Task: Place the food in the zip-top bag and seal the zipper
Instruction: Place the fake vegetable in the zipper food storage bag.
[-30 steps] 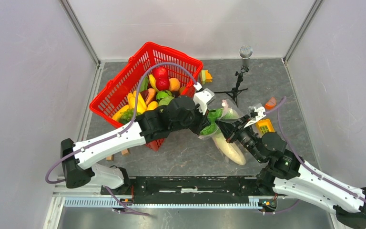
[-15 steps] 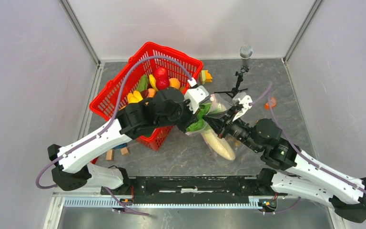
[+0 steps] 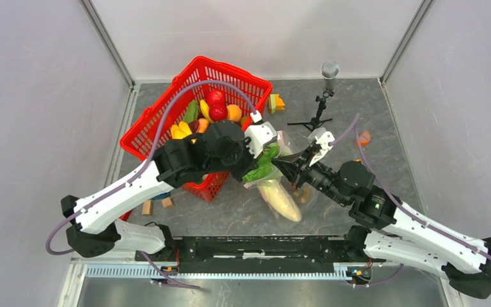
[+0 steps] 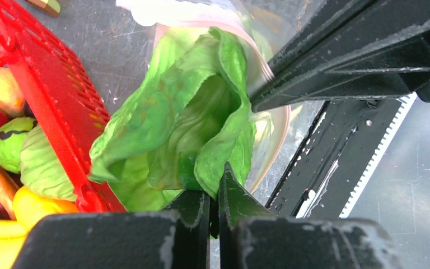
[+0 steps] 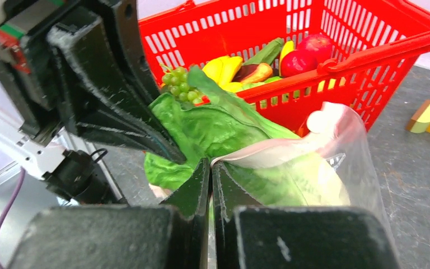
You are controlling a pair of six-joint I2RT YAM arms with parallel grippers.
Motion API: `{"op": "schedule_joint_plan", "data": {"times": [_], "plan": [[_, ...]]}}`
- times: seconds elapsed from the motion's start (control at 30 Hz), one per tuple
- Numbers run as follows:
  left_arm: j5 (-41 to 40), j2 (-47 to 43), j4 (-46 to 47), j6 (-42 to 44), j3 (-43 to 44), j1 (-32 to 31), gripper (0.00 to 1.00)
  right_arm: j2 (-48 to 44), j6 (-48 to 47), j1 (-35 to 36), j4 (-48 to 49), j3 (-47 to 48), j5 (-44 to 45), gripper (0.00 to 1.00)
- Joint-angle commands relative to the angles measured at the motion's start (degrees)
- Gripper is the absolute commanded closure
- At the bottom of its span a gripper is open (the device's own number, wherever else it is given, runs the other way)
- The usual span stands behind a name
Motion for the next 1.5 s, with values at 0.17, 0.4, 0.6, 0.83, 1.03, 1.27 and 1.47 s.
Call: {"op": "schedule_joint_plan", "data": {"times": [0.17,0.4,0.6,0.83,1.03,1.27,1.47], "plan": [[-1.46,-5.28,3.83,-5.43,-1.58,-0.19,0.98,13.24,-6.84,-0.35,-0.98,16.36,-7.47,0.95],[-1.9,-6.91,6.83,-8.78,-5.72,-0.16,0.98,8.8,2.19,-0.62,0.4,5.29,-1.45,0.94],[2.64,1.33,13.76,-13.26,-5.8,-0.15,0.98,-1.48,12.96,-0.62,-2.98,-5.63,11.35,0.94],[11.62,12.75,13.07,-12.55,2.18,-0.12,0.98,-11.24,16.57,-0.61,-8.8,-9.69,18.9,0.94],[6.15,19.17,8.73,-8.78,9.42,0.01,0.98,-15.69,13.74,-0.61,-6.44,-10.17,13.98,0.94],[12.37,25.01,7.53,-10.09,12.01,-0.05,0.98,-18.37,12.84,-0.62,-5.07,-7.36,16.16,0.94],[33.19,20.51,15.46,-6.54,6.51,-0.04,0.98,-14.35,11.89,-0.62,-5.04,-4.01,18.48,0.95]]}}
